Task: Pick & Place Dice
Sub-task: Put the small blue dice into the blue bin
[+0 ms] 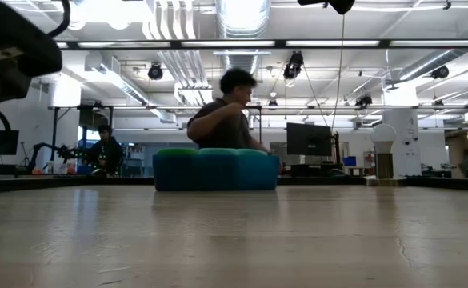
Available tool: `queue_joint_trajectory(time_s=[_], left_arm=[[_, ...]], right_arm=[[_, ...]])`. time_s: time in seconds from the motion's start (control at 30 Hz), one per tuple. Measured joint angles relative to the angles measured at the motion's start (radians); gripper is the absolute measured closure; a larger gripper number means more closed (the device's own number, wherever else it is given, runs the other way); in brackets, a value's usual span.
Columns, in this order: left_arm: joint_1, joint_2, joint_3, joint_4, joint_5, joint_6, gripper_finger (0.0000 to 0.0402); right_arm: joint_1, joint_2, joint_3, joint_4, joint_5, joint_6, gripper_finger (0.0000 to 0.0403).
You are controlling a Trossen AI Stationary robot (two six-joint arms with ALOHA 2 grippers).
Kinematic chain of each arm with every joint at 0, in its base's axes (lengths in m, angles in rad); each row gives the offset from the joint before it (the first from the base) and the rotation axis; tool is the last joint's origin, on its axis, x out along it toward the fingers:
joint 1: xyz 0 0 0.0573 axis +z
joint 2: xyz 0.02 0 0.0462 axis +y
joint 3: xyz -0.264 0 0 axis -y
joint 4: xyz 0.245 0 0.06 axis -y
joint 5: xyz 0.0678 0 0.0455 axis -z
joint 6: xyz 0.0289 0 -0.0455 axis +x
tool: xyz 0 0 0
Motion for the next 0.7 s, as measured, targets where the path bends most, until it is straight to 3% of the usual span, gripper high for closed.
queue_joint_trajectory(time_s=[0.33,0.7], left_arm=[[0.021,-0.129,0.006,-0.07,-0.105,0.04,0.0345],[0.129,-0.188,0.033,-0.076,-0.148,0.254,0.0346]], right_arm=[[0.0,0.0,0.0,0.002,0.002,0.0,0.0209],[0.0,0.0,0.0,0.004,0.005,0.005,0.0209]])
